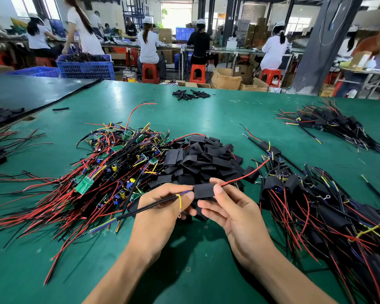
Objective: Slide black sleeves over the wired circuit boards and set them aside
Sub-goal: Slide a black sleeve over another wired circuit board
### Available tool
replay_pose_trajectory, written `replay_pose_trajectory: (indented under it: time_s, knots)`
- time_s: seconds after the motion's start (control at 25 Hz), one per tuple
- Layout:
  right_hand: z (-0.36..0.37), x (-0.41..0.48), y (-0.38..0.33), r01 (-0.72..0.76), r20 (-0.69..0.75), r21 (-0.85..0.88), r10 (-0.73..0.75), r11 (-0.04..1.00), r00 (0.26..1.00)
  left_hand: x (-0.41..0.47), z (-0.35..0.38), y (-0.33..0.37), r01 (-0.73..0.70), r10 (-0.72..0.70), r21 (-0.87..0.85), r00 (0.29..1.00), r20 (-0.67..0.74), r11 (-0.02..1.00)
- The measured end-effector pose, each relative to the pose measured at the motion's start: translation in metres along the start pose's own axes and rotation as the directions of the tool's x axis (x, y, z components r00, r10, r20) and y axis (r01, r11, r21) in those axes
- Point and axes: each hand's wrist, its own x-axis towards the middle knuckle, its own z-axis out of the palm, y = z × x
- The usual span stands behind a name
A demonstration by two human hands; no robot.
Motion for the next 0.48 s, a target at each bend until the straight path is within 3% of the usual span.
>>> replay_pose_trajectory:
  time_s: [0.24,0.48]
  knots:
    - [-0.0005,-0.0021,0.003,0.007,0.027,-0.044,-0.006,0.999,1.0,-0.0002,0.0,-0.0004,0.009,-0.008,0.01,1.0,-0.017,1.0]
    - [-0.0034,-0.0007,0.0008,-0.001,-0.014,-0.06,0.0,0.998,1.0,0.002,-0.0003,-0.0004,0.106,-0.111,-0.133,0.993,-0.036,0.985]
